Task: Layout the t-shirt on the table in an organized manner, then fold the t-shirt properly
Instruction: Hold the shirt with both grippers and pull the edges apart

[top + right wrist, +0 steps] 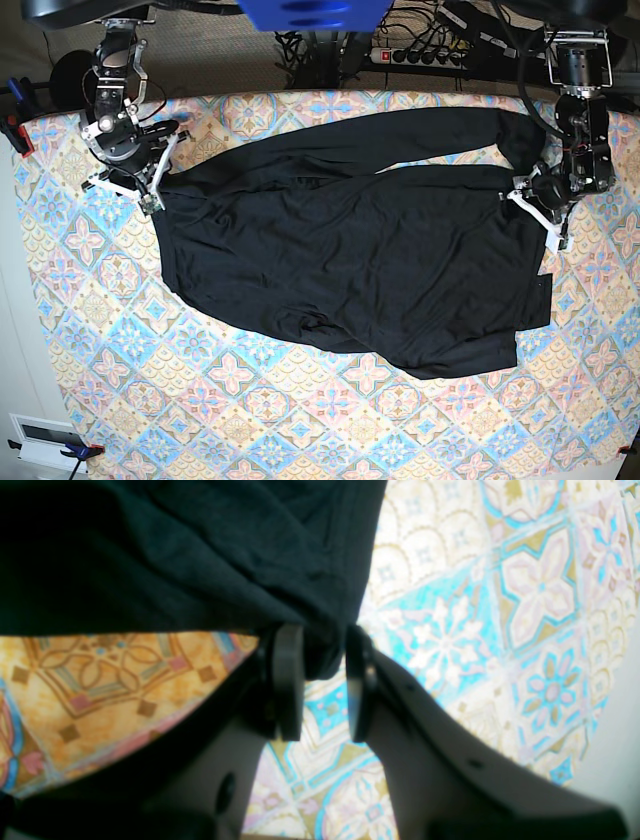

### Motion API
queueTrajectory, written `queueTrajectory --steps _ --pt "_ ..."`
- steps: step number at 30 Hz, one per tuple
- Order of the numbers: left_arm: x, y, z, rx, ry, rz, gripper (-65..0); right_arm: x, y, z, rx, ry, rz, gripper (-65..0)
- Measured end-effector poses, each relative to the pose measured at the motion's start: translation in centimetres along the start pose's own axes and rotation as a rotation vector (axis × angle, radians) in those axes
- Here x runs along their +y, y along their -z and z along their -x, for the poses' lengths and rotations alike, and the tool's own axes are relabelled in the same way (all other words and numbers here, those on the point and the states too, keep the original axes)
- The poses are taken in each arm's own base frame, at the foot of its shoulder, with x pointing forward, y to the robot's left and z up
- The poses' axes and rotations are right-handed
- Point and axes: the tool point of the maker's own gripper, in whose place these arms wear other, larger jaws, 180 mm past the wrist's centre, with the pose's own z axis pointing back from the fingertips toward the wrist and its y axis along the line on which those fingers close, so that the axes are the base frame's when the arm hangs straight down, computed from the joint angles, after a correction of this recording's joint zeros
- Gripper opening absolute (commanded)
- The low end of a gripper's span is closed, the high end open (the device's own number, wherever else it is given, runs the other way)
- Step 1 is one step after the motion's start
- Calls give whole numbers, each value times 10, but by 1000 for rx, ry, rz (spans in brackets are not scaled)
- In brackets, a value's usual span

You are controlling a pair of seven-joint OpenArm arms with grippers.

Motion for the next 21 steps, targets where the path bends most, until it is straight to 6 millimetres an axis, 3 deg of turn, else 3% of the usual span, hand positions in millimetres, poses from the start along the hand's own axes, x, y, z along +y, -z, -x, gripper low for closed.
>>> queueTrajectory --steps 4,9,13,21 --pt "11 -5 -1 -2 -29 -14 -650 0 0 0 -1 0 -1 -514" --pt "48 -22 -8 -44 -119 -83 -649 1 0 0 -1 -1 -2 -514" --pt "66 -35 -22 -93 -152 -111 -650 1 0 0 -2 0 -2 -514" --pt "67 -41 -30 -114 -172 -85 -650 1 1 0 2 2 -4 -515"
